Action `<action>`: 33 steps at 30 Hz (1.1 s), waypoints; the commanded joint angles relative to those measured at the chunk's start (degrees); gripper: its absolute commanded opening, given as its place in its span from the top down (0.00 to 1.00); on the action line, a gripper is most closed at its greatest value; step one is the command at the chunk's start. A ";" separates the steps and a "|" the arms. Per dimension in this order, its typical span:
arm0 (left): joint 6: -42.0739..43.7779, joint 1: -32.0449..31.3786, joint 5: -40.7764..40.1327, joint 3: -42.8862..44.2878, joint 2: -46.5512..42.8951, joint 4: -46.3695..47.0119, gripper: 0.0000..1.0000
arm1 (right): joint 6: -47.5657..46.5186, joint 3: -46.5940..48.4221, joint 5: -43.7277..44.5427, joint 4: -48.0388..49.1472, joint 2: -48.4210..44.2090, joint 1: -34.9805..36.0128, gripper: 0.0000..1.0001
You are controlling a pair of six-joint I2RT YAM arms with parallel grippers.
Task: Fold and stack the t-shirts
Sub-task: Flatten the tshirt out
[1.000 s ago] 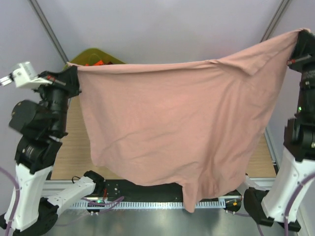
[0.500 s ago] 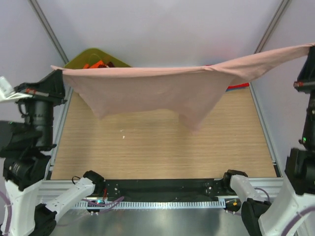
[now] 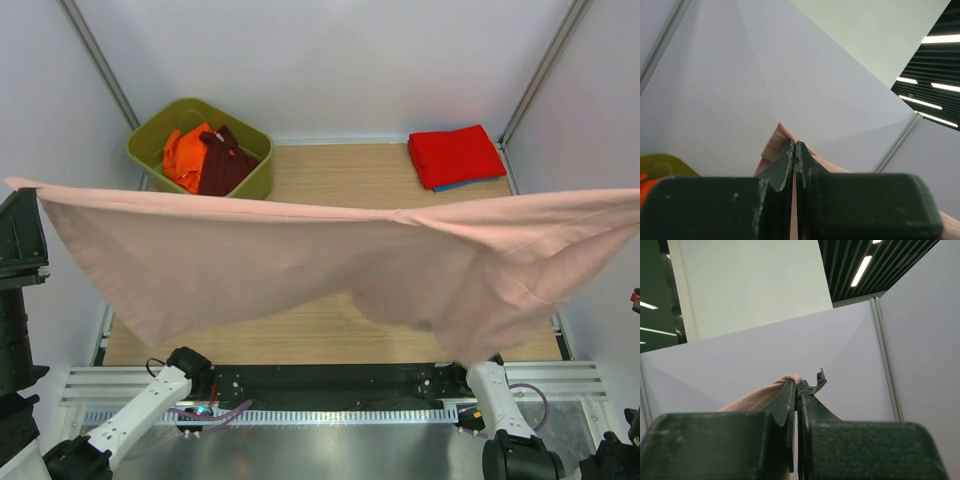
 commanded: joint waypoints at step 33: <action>3.25 4.84 -5.19 -13.16 73.75 23.34 1.00 | 0.73 -63.29 1.18 44.58 40.21 -0.31 0.99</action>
